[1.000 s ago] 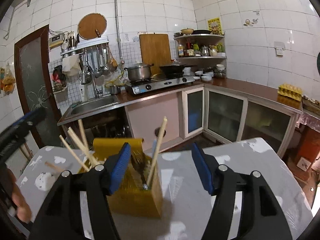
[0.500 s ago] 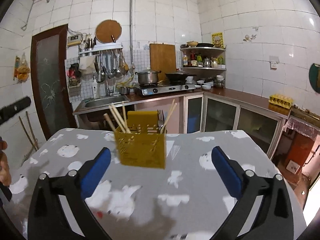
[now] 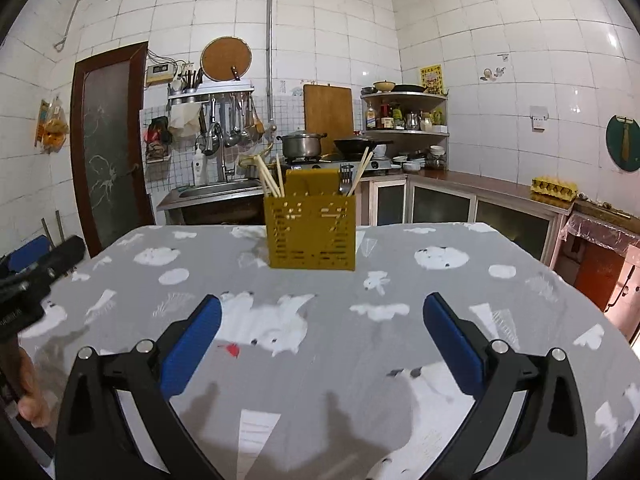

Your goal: Organize utensils

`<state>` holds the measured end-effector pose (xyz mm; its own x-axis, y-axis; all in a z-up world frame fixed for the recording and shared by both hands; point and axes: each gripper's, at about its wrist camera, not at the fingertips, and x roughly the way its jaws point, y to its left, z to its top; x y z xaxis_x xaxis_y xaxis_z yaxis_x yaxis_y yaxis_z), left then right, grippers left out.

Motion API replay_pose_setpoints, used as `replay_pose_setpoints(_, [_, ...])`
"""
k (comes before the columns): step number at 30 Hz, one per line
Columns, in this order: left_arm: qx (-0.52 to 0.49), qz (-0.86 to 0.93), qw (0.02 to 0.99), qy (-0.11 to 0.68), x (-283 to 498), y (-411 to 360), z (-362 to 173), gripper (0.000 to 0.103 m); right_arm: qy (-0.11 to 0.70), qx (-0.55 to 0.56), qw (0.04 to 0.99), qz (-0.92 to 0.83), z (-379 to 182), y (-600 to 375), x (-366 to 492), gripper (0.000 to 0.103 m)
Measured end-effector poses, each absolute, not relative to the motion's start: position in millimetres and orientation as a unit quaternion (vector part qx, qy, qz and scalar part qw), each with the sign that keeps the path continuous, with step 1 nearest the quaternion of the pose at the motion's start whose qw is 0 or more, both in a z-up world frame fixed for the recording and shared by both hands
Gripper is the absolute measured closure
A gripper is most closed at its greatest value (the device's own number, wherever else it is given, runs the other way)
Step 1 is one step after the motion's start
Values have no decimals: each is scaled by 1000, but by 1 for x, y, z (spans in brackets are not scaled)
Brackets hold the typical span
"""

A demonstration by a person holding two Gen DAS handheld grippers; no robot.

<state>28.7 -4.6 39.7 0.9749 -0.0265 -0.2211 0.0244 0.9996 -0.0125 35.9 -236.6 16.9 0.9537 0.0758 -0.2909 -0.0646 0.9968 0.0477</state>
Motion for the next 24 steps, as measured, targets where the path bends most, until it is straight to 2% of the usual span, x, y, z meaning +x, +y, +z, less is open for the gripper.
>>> replay_pose_setpoints(10, [16, -19, 996, 89, 23, -17, 13, 5, 139, 29, 990, 19, -1, -240, 37, 4])
replay_pose_setpoints(24, [22, 4, 996, 89, 22, -19, 13, 5, 102, 21, 995, 4, 3, -238, 21, 4])
